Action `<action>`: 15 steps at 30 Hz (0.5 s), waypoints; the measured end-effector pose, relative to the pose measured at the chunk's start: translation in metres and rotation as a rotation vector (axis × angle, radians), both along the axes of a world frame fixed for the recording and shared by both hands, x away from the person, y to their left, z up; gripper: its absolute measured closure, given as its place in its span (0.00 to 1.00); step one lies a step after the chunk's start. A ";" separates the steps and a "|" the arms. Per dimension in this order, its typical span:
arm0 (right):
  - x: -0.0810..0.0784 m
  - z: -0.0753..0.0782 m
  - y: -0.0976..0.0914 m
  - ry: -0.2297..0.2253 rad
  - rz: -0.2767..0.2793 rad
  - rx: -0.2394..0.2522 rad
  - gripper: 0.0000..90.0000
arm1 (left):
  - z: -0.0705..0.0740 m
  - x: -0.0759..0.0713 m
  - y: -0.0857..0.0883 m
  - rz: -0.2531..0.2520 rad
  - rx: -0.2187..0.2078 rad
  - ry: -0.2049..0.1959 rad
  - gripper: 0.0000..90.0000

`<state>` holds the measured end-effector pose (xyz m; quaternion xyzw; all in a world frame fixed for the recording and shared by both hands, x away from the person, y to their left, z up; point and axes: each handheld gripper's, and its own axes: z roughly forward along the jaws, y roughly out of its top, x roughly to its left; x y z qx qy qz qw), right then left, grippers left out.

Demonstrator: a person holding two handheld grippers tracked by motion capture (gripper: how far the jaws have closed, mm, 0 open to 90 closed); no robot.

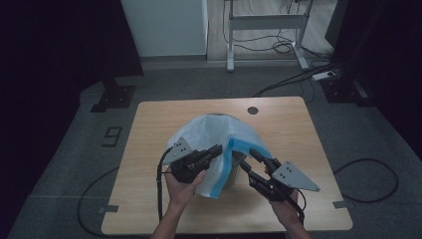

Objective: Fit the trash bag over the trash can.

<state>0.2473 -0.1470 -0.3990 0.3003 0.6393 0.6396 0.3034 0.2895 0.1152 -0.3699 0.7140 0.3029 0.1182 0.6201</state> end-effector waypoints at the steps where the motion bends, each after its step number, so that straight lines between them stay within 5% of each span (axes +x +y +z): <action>1: 0.000 -0.004 0.000 0.009 0.008 0.002 0.63 | 0.001 0.000 0.000 -0.002 -0.003 0.000 1.00; 15: 0.004 -0.015 0.011 0.046 0.037 0.023 0.63 | 0.005 -0.007 0.005 -0.031 -0.044 -0.012 1.00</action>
